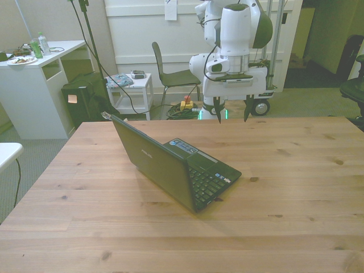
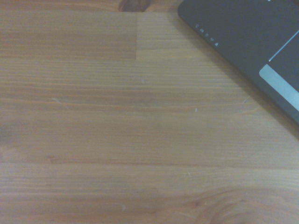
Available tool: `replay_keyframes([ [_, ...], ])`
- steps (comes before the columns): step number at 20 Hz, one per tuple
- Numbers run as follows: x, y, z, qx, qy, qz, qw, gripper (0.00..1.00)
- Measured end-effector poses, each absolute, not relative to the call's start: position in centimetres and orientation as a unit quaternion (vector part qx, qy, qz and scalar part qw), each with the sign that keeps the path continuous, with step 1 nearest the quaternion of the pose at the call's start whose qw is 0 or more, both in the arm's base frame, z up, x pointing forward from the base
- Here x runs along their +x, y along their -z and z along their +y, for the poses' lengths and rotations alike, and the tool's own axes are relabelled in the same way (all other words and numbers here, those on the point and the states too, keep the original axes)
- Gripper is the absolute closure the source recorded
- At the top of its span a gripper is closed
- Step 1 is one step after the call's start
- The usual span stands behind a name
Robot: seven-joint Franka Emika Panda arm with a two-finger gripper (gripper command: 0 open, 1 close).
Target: Close the laptop
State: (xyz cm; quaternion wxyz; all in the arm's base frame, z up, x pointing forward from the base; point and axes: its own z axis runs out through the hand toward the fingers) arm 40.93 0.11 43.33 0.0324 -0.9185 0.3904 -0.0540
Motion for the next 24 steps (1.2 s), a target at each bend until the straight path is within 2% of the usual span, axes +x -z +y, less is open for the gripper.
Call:
replay_keyframes([
  [4, 41.1, -43.8, -0.9, -0.910, 0.064, 0.410, 0.017, 0.00],
  [8, 41.8, -46.3, -5.0, -0.889, 0.098, 0.448, -0.007, 0.00],
  [18, 41.9, -56.6, -15.9, -0.835, 0.145, 0.531, -0.012, 0.00],
  [21, 43.5, -60.6, -19.3, -0.818, 0.166, 0.551, -0.012, 0.00],
  [24, 46.1, -62.1, -23.7, -0.804, 0.171, 0.569, -0.018, 0.00],
])
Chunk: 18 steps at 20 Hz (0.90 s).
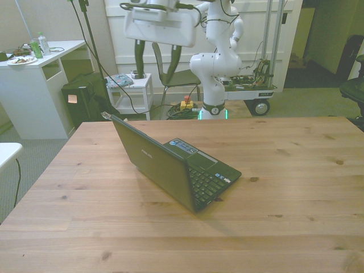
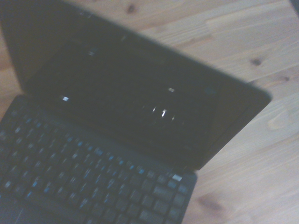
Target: Close the laptop
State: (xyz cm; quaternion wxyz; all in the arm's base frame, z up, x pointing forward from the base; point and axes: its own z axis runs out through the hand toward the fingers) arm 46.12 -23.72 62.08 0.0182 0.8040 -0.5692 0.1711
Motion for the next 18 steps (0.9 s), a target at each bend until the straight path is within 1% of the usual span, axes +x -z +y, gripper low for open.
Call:
replay_keyframes([
  [3, 48.7, -63.1, -28.1, 0.792, -0.175, -0.584, 0.030, 0.00],
  [7, 51.0, -64.2, -33.3, 0.778, -0.179, -0.602, 0.033, 0.00],
  [9, 52.1, -63.5, -36.0, 0.773, -0.174, -0.610, 0.028, 0.00],
  [13, 55.4, -60.2, -39.3, 0.773, -0.150, -0.616, 0.017, 0.00],
  [14, 56.6, -59.5, -39.2, 0.776, -0.143, -0.614, 0.016, 1.00],
  [18, 60.7, -57.6, -36.9, 0.795, -0.123, -0.594, 0.001, 1.00],
])
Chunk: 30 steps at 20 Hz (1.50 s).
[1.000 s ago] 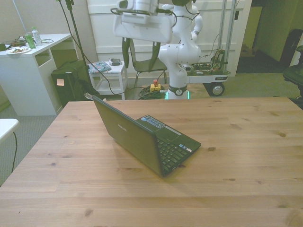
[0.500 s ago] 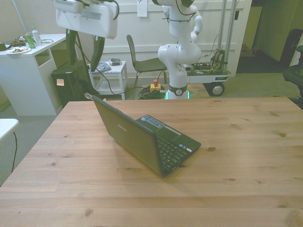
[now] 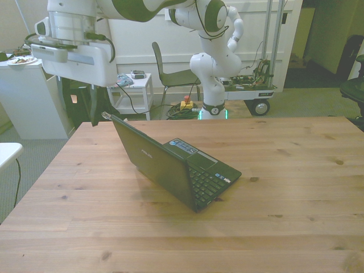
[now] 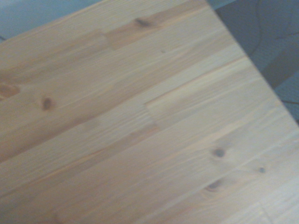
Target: Close the laptop
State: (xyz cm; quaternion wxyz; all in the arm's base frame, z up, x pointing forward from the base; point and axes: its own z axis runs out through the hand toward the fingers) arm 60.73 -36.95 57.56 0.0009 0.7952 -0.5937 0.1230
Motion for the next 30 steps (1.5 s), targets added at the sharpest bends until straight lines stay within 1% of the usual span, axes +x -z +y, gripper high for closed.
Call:
replay_keyframes([
  [4, 62.2, -55.7, -34.9, 0.808, -0.105, -0.580, -0.008, 1.00],
  [9, 62.3, -54.1, -34.2, 0.812, -0.087, -0.577, -0.012, 1.00],
  [21, 60.6, -53.3, -32.3, 0.815, -0.086, -0.572, -0.020, 1.00],
  [27, 61.6, -53.2, -28.6, 0.829, -0.089, -0.552, -0.022, 1.00],
  [30, 62.5, -52.4, -25.5, 0.837, -0.089, -0.539, -0.024, 1.00],
])
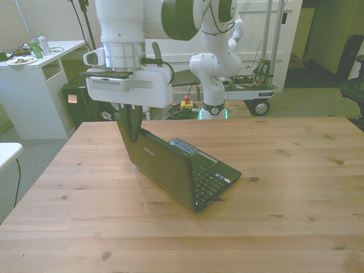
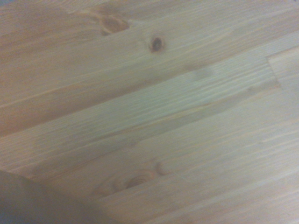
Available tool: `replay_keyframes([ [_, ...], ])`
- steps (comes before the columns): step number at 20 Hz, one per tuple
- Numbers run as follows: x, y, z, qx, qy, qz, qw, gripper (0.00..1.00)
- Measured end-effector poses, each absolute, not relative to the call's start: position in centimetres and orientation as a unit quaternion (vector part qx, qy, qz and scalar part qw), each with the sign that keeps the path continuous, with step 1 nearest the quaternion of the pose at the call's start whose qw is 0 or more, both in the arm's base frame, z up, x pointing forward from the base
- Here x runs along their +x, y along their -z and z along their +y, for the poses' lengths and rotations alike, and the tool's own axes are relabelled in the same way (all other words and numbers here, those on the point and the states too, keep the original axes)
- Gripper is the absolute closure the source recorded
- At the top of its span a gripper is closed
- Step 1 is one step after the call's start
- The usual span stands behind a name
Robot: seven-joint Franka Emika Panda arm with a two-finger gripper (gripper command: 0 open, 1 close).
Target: Close the laptop
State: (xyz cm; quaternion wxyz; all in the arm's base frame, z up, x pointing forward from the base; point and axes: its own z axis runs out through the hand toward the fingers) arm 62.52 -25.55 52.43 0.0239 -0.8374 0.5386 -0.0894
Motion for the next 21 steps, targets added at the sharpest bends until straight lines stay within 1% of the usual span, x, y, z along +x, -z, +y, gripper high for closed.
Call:
replay_keyframes([
  [5, 63.3, -49.5, -18.3, -0.853, 0.070, 0.517, 0.024, 1.00],
  [8, 62.8, -47.2, -14.7, -0.859, 0.053, 0.509, 0.024, 1.00],
  [14, 60.3, -39.5, -13.0, -0.858, 0.010, 0.513, 0.011, 1.00],
  [16, 59.7, -38.5, -13.0, -0.858, 0.006, 0.514, 0.010, 1.00],
  [17, 59.5, -38.8, -12.9, -0.858, 0.011, 0.513, 0.013, 1.00],
  [18, 59.4, -40.0, -12.6, -0.859, 0.019, 0.512, 0.018, 1.00],
  [19, 59.2, -41.8, -12.2, -0.860, 0.032, 0.509, 0.025, 1.00],
  [21, 58.2, -46.4, -10.8, -0.864, 0.056, 0.499, 0.042, 1.00],
])
